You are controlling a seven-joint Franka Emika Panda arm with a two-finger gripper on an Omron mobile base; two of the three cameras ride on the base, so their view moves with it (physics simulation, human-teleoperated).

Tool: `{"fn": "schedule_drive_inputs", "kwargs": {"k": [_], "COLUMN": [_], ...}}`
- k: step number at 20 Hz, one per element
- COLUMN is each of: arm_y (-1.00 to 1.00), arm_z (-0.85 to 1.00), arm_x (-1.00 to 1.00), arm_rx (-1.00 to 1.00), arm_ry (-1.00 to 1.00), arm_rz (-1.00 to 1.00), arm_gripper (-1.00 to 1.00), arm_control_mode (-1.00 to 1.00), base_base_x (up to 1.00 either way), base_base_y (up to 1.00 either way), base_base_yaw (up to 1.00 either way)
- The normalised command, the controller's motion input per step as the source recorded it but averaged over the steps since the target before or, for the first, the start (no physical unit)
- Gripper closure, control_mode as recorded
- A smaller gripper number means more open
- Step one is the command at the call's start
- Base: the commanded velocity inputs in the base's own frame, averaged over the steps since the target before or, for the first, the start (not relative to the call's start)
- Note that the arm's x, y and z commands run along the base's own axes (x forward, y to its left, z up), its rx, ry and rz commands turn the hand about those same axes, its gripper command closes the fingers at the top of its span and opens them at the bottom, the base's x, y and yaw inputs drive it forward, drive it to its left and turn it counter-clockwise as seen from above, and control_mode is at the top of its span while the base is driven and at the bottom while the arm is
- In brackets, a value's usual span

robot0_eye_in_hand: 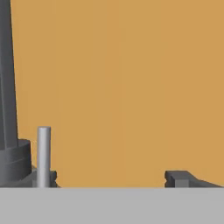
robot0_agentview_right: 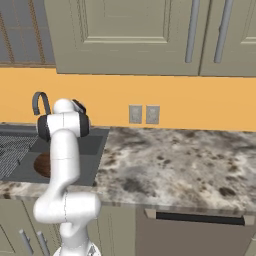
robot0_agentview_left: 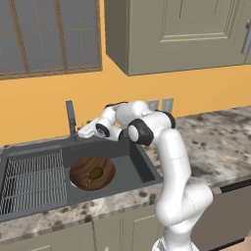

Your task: Pick the avocado from the cabinet and place it in the bowl. Then pick the bowl and place it in the sink. Then turn on the sink facuet.

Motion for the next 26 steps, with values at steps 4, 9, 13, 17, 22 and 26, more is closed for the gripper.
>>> {"fn": "schedule_drive_inputs", "kwargs": {"k": [4, 9, 13, 17, 22, 26], "arm_y": [0.06, -0.15, -0.55, -0.87, -1.00, -1.00], "arm_z": [0.00, 0.00, 0.00, 0.00, 0.00, 0.00], "arm_x": [0.19, 0.02, 0.00, 0.00, 0.00, 0.00], "arm_rx": [0.00, 0.06, 0.13, 0.18, 0.24, 0.29], "arm_ry": [0.00, 0.10, 0.16, 0.20, 0.23, 0.26], "arm_rz": [-0.03, -0.05, -0.06, -0.06, -0.06, -0.07], "arm_gripper": [1.00, 1.00, 1.00, 1.00, 1.00, 1.00], "arm_control_mode": [-1.00, -1.00, -1.00, -1.00, -1.00, -1.00], "base_base_x": [0.00, 0.00, 0.00, 0.00, 0.00, 0.00], "base_base_y": [0.00, 0.00, 0.00, 0.00, 0.00, 0.00], "base_base_yaw": [0.00, 0.00, 0.00, 0.00, 0.00, 0.00]}}
